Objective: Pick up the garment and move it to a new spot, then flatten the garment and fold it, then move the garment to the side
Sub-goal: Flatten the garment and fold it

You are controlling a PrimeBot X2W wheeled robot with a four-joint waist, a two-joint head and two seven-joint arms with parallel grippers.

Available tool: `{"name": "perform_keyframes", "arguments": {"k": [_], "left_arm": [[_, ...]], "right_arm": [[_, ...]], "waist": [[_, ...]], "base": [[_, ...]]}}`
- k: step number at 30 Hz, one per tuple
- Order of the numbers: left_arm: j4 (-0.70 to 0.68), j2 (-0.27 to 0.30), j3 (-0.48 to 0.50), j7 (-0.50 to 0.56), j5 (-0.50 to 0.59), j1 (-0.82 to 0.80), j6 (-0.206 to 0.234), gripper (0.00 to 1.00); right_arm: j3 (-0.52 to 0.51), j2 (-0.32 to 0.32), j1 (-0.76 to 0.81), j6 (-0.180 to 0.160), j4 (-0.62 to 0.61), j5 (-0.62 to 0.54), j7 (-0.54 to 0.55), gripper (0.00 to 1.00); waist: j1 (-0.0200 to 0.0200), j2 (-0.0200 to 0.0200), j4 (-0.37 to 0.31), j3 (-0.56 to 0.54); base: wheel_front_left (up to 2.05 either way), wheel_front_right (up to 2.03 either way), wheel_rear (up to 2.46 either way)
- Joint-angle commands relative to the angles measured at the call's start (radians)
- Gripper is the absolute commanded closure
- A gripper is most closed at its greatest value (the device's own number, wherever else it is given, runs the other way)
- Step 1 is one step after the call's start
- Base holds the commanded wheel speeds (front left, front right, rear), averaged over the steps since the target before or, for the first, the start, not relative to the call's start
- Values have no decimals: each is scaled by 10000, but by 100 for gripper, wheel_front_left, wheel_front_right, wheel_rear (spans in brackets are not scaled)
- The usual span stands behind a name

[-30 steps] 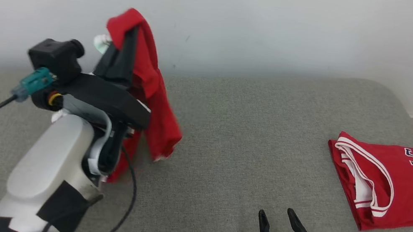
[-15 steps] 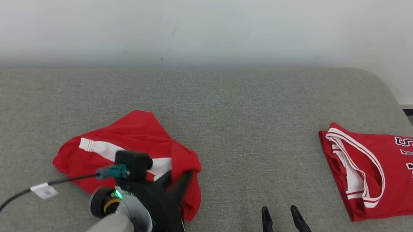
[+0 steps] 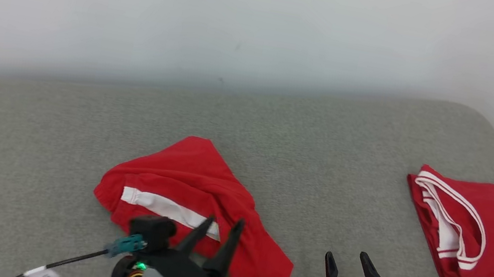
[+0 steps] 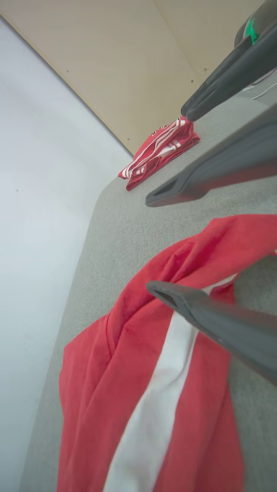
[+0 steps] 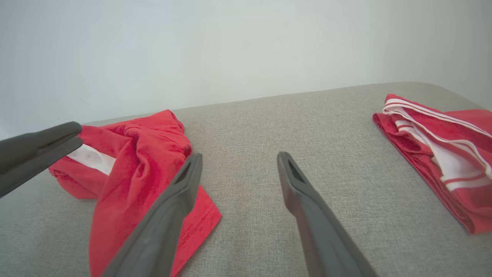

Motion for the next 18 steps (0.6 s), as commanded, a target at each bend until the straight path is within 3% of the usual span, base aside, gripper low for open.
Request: {"name": "perform_keyframes", "arguments": {"k": [1,4,10,18], "left_arm": [[-169,198,147,-113,202,258,73,0],[-855,570,585,-223,621,699,272,0],[-3122,1400,2085,-236,2795,2223,962,0],[-5070,1473,4397,-239,4510,4296,1181,0]], "right_arm": [[-62,12,195,-29,-54,-101,15,0],[-184,10,297,-29,-155,-163,71,0],[-361,11,616,-29,-355,-193,171,0],[-632,9,1019,-29,-590,-228,265,0]], "waist": [[0,0,283,-163],[0,0,538,-255],[0,0,1005,-417],[0,0,1440,-603]], "base": [[0,0,0],[0,0,0],[0,0,0],[0,0,0]]}}
